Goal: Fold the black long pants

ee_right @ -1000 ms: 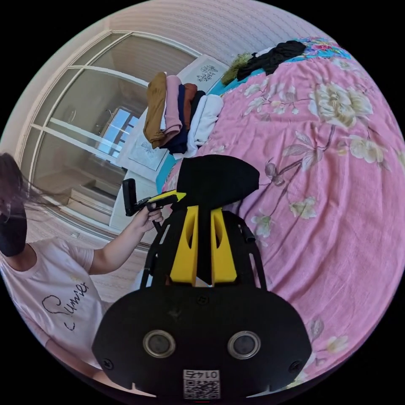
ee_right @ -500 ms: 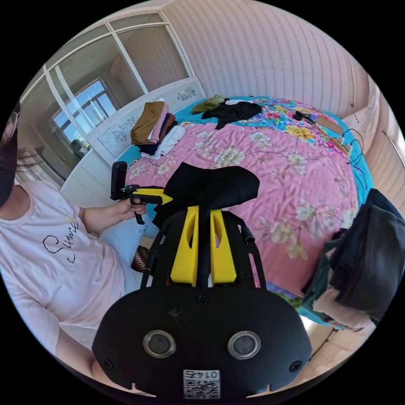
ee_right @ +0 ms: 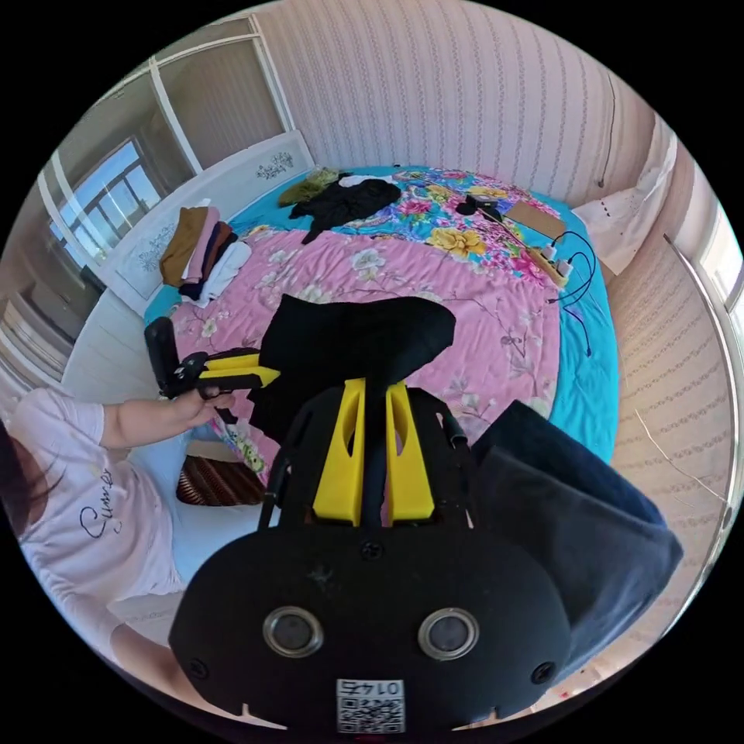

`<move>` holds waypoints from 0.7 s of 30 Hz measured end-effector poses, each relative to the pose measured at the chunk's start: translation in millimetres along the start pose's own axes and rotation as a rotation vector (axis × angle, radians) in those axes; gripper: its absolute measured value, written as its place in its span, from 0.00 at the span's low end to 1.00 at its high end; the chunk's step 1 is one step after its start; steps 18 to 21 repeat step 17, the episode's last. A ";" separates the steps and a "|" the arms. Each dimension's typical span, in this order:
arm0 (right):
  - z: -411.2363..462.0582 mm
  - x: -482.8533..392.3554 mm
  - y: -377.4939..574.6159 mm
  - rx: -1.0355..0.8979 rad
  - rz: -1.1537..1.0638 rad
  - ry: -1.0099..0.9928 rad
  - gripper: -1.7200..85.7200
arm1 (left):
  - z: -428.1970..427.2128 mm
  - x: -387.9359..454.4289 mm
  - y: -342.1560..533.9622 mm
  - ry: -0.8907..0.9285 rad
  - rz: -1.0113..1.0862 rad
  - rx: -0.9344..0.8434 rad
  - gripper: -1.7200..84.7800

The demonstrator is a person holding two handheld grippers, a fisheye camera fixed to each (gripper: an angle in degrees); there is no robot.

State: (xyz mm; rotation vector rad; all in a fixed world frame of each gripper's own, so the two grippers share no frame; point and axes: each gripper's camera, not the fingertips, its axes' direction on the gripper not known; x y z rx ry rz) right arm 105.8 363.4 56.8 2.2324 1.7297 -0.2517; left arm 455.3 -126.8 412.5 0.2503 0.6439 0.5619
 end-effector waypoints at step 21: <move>50.8 -14.2 -130.0 -0.184 0.096 0.179 0.14 | 24.4 -101.0 39.4 -0.006 -0.075 -0.250 0.10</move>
